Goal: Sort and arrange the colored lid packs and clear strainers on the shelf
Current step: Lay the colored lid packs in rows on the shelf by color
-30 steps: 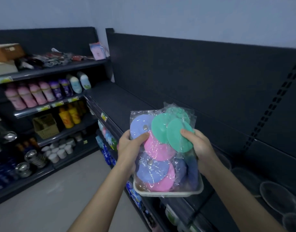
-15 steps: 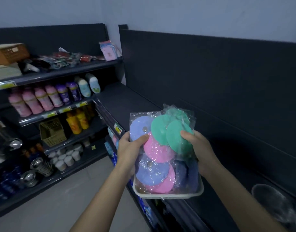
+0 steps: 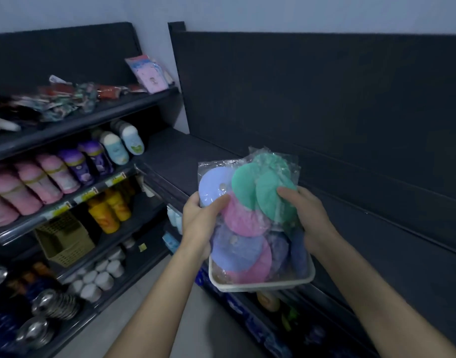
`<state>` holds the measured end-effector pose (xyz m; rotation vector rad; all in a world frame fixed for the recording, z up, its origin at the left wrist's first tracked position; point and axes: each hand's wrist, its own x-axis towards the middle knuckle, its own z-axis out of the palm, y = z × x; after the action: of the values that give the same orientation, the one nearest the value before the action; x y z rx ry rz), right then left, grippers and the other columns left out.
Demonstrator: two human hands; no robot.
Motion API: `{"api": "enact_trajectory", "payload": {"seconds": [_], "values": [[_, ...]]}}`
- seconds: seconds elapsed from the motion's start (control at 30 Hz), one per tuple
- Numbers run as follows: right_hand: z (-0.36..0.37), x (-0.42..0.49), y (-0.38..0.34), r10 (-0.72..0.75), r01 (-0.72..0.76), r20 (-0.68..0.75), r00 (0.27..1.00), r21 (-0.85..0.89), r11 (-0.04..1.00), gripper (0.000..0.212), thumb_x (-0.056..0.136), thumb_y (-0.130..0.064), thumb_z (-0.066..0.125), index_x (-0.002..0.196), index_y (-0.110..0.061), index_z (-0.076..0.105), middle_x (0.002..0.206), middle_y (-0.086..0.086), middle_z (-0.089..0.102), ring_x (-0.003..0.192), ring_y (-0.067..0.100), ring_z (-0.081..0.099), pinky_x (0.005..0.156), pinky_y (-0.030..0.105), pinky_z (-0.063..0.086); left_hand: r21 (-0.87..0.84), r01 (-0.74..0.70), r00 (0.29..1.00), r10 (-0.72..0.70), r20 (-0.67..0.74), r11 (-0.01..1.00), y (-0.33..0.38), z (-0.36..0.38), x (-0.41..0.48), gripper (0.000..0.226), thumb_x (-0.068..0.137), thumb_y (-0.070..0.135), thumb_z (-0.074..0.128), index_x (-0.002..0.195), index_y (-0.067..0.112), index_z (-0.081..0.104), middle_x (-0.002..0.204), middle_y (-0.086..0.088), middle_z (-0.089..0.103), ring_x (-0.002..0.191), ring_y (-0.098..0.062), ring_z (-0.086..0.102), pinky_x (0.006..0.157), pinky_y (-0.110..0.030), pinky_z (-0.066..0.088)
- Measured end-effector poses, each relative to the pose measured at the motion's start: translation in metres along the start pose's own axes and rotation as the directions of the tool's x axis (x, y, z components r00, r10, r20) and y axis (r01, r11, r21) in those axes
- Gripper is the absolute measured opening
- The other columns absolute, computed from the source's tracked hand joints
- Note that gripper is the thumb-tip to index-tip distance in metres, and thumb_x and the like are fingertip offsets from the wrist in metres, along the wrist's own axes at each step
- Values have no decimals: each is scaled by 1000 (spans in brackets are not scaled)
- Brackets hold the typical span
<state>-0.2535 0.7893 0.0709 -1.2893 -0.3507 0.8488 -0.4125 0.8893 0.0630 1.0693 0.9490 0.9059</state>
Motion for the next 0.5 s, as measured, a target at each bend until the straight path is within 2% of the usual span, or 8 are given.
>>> {"api": "enact_trajectory", "payload": {"seconds": [0.1,0.2,0.33,0.5], "values": [[23,18,4,5,-5,-26,1000,-3,1000,23,81,-19,71,102,-11,67,97,9,73,89,26,70,80,38,56,5,16,1000,-16,15,1000,4,-12,31,34,70,18,79,100,7,65,98,-21,70,81,-32,67,77,-48,55],[42,41,6,14,-14,-33,999,-4,1000,22,81,-19,71,102,-12,68,95,9,74,88,26,71,81,40,56,6,16,999,-17,29,1000,9,-19,64,26,77,13,75,100,8,66,96,-15,72,84,-31,70,78,-47,56],[65,86,7,-13,13,-58,998,-3,1000,20,82,-19,71,100,-13,67,94,6,74,86,23,71,79,37,57,33,11,998,-12,60,999,15,-21,118,29,76,16,76,102,8,66,96,-12,73,90,-33,70,82,-54,55],[91,150,11,-19,19,-99,995,2,1000,25,79,-24,73,101,-13,66,97,7,73,90,25,70,87,45,55,104,-14,993,2,116,994,25,-16,197,32,74,19,78,103,11,66,97,-8,73,89,-30,70,82,-54,56]]}}
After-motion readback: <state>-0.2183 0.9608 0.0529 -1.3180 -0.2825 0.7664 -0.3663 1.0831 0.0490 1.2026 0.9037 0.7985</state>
